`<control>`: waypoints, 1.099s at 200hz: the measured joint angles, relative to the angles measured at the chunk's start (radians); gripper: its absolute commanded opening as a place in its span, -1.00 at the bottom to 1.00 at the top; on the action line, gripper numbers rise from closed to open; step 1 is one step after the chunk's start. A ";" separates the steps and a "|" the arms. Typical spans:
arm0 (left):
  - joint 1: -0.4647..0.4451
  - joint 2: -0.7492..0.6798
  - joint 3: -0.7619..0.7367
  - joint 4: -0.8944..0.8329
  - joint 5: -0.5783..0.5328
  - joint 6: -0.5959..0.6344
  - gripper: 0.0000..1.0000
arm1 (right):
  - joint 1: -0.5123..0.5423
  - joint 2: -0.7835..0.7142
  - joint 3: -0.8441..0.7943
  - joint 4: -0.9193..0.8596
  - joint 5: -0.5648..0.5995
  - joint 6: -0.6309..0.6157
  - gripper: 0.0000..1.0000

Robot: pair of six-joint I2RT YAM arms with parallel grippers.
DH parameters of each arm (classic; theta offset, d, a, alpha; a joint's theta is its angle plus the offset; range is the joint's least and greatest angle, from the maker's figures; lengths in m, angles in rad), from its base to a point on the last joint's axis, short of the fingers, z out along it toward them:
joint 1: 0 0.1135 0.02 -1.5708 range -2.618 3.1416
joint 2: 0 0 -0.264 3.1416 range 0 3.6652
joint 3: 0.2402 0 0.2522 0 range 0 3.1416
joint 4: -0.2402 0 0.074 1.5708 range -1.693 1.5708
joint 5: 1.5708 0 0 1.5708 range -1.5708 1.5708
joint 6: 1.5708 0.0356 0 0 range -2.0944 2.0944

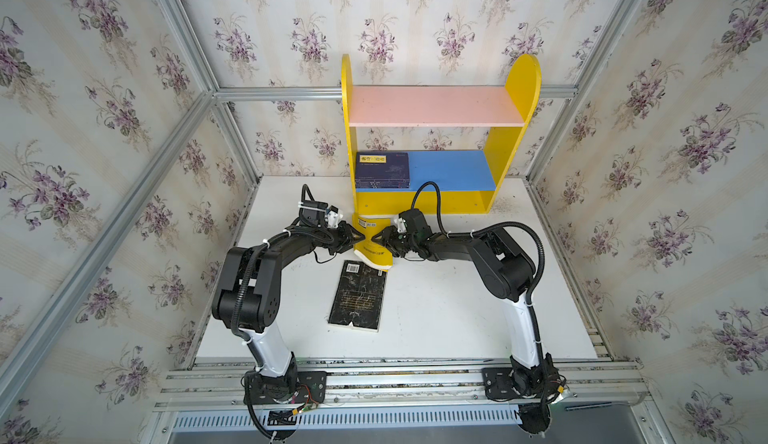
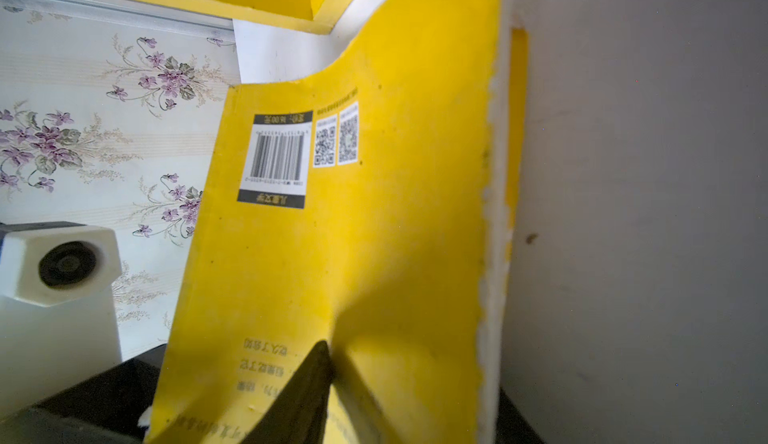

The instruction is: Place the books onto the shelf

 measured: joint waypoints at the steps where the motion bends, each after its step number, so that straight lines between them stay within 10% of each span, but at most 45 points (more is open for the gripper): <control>1: -0.001 0.001 0.000 0.000 0.000 0.000 -0.45 | 0.000 0.000 0.000 0.000 0.000 0.000 0.00; 118: -0.078 -0.174 0.024 -0.092 -0.078 0.100 -0.92 | -0.040 -0.285 -0.117 -0.175 0.097 -0.082 0.48; 220: -0.298 -0.406 0.103 -0.356 -0.570 0.443 -0.95 | -0.172 -0.732 -0.169 -0.499 0.212 -0.112 0.68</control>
